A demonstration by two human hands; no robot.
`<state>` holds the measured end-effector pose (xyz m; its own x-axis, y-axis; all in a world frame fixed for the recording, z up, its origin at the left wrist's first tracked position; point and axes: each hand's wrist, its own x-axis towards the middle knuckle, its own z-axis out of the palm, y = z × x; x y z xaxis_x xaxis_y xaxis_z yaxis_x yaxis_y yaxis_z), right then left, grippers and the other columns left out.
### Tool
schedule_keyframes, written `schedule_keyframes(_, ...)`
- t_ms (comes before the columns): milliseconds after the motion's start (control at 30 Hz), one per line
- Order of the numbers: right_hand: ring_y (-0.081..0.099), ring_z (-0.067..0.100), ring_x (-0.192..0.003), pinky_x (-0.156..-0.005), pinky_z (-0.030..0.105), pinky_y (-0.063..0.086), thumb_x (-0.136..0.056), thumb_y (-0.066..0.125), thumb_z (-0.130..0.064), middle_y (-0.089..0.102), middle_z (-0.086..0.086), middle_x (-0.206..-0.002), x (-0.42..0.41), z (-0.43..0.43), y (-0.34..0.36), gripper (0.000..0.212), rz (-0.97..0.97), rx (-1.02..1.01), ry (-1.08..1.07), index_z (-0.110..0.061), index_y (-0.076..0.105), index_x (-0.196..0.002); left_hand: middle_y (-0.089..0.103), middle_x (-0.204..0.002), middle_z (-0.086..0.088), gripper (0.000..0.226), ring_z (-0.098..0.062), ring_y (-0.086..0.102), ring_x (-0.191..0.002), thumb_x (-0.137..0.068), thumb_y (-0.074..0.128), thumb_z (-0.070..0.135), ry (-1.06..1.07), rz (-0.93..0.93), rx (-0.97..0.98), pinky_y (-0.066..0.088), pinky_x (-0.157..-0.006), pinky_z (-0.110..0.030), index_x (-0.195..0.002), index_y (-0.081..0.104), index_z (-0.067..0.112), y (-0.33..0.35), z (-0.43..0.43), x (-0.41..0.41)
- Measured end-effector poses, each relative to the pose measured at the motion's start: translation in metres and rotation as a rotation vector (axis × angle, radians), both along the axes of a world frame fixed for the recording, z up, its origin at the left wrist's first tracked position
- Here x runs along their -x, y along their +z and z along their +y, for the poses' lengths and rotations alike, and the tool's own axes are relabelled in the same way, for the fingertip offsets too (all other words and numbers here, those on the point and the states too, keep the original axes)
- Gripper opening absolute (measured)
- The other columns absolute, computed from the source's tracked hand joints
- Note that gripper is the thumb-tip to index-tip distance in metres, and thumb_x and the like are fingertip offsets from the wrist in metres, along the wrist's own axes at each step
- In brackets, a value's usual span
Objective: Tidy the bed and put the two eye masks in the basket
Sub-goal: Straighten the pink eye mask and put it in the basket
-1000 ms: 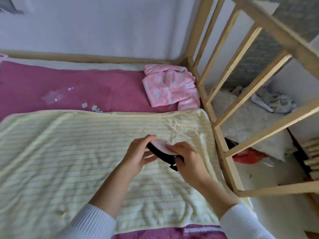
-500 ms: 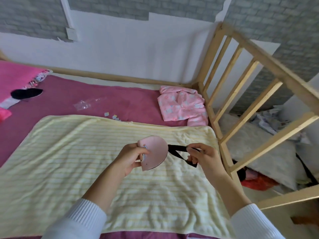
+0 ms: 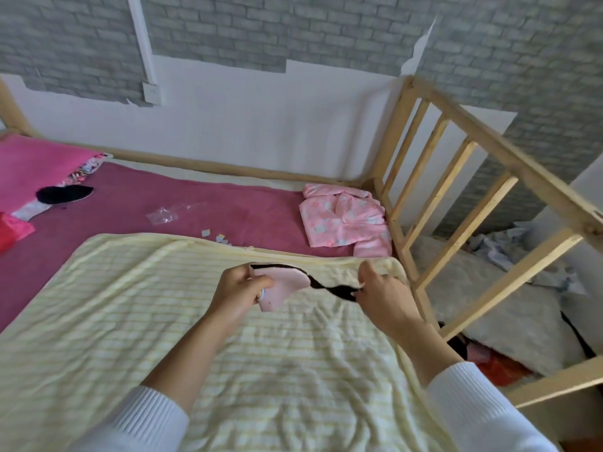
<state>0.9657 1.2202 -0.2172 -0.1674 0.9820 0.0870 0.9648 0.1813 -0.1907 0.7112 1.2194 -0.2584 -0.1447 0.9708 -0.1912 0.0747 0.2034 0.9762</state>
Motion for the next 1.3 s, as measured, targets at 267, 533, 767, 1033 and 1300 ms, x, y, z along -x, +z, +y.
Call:
schedule_keyframes(267,0.072,0.018,-0.063,-0.067,0.027,0.057,-0.075,0.074,-0.046,0.077,0.008,-0.073,0.025,-0.03,0.019,0.038,1.323,0.885,0.313,-0.009,0.077,-0.083,0.053,-0.061,-0.002,0.013,-0.019,0.052,-0.064,-0.059,0.065,0.015,0.004,-0.012,0.053,0.05,-0.063,-0.037,-0.07,0.072,0.017,0.0,-0.015,0.014)
schedule_keyframes(533,0.059,-0.001,-0.11,-0.094,0.014,0.046,-0.069,0.081,-0.016,0.064,-0.012,-0.123,0.077,-0.037,0.007,0.056,0.804,0.265,0.174,-0.027,0.063,-0.12,0.049,-0.067,-0.002,0.003,-0.015,0.046,-0.066,-0.068,0.063,0.012,-0.199,-0.002,0.005,0.041,-0.066,-0.032,-0.071,0.064,0.011,0.008,-0.064,0.026)
schedule_keyframes(767,0.057,0.0,-0.06,-0.089,0.039,0.042,-0.068,0.074,-0.021,0.067,-0.011,-0.078,0.116,-0.045,0.01,0.01,0.542,0.184,0.238,-0.023,0.067,-0.075,0.073,-0.095,0.002,0.027,-0.01,0.069,-0.088,-0.073,0.071,0.016,0.096,0.01,-0.037,0.05,-0.071,-0.019,-0.096,0.071,0.03,0.017,-0.103,0.053)
schedule_keyframes(1033,0.055,0.018,-0.052,-0.105,0.04,0.016,-0.085,0.052,-0.038,0.048,-0.007,-0.048,0.181,-0.062,0.002,0.03,0.201,-0.107,0.544,-0.02,0.047,-0.061,0.077,-0.086,0.016,0.011,0.005,0.068,-0.085,-0.08,0.069,0.037,0.249,0.158,-0.107,0.049,-0.071,-0.006,-0.086,0.076,0.03,0.026,-0.155,0.063)
schedule_keyframes(1300,0.058,0.009,-0.071,-0.107,0.04,0.01,-0.086,0.051,-0.028,0.067,-0.007,-0.068,0.255,-0.099,-0.016,0.018,0.09,-0.025,0.912,-0.025,0.065,-0.076,0.073,-0.067,0.018,0.011,0.002,0.068,-0.07,-0.079,0.068,0.03,0.477,0.307,0.022,0.047,-0.061,-0.009,-0.07,0.074,0.029,0.009,-0.215,0.117)
